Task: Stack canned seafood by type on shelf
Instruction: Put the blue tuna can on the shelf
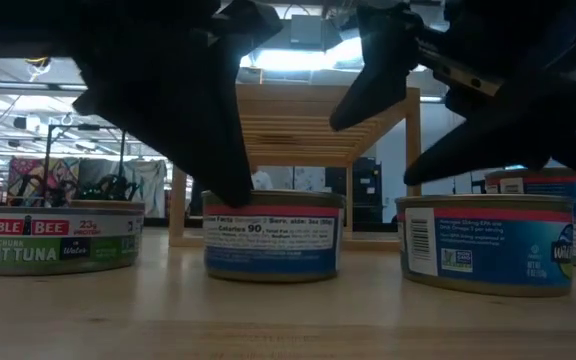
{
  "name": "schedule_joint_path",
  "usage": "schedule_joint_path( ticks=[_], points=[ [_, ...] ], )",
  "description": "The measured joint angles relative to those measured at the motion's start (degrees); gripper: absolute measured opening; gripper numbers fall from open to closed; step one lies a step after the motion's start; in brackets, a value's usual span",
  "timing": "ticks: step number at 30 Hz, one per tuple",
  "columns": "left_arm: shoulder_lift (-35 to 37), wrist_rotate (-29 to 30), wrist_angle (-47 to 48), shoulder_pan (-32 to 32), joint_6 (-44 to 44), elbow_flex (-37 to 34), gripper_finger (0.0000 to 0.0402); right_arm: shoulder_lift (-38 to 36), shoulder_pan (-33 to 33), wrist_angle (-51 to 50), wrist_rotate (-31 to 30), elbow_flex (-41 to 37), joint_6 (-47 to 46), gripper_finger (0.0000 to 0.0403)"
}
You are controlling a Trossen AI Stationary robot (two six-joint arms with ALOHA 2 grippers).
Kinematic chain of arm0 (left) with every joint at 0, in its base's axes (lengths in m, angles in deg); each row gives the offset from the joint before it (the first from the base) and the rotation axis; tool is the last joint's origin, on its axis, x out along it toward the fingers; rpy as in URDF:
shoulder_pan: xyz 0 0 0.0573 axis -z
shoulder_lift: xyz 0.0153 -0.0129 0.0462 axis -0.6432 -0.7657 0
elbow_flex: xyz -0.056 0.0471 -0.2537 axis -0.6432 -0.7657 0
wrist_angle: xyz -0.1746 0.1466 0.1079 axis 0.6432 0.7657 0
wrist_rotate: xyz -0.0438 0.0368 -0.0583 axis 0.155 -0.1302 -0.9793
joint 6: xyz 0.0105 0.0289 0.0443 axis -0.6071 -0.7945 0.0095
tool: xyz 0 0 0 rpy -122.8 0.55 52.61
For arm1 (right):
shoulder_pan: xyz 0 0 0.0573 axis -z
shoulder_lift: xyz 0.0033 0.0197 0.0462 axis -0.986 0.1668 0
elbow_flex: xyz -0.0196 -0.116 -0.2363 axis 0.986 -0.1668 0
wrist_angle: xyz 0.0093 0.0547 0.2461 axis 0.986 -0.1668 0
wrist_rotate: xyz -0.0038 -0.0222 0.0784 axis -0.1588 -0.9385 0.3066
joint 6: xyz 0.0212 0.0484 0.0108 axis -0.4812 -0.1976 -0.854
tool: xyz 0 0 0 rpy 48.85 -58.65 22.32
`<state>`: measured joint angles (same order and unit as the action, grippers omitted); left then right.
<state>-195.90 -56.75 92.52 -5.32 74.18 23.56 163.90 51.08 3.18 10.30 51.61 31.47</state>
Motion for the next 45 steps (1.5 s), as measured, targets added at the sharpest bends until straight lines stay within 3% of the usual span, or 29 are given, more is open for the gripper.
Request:
schedule_joint_path(
  ticks=[15,21,28,34,45],
  points=[
    [2.4,0.5,-0.1,-2.7,4.9,0.1,0.0000,-0.1,0.0,0.2,-0.5,0.0,-0.2,0.0294],
    [3.5,0.7,-0.2,-3.7,6.6,0.2,0.0000,-0.2,-0.9,-0.3,-6.2,2.1,-2.0,0.0294],
    [3.6,0.6,-0.4,-4.5,7.9,0.2,0.0000,-0.2,-3.2,-13.9,-11.4,7.6,-7.2,0.0294],
    [4.5,0.6,-0.4,-4.6,8.6,0.2,0.0000,-0.2,-5.0,-14.5,-16.3,7.8,-8.0,0.0294],
    [8.2,0.0,-0.8,-4.6,9.8,0.2,0.0000,-0.2,-5.2,-14.9,-18.1,7.8,-9.2,0.0294]
  ],
)
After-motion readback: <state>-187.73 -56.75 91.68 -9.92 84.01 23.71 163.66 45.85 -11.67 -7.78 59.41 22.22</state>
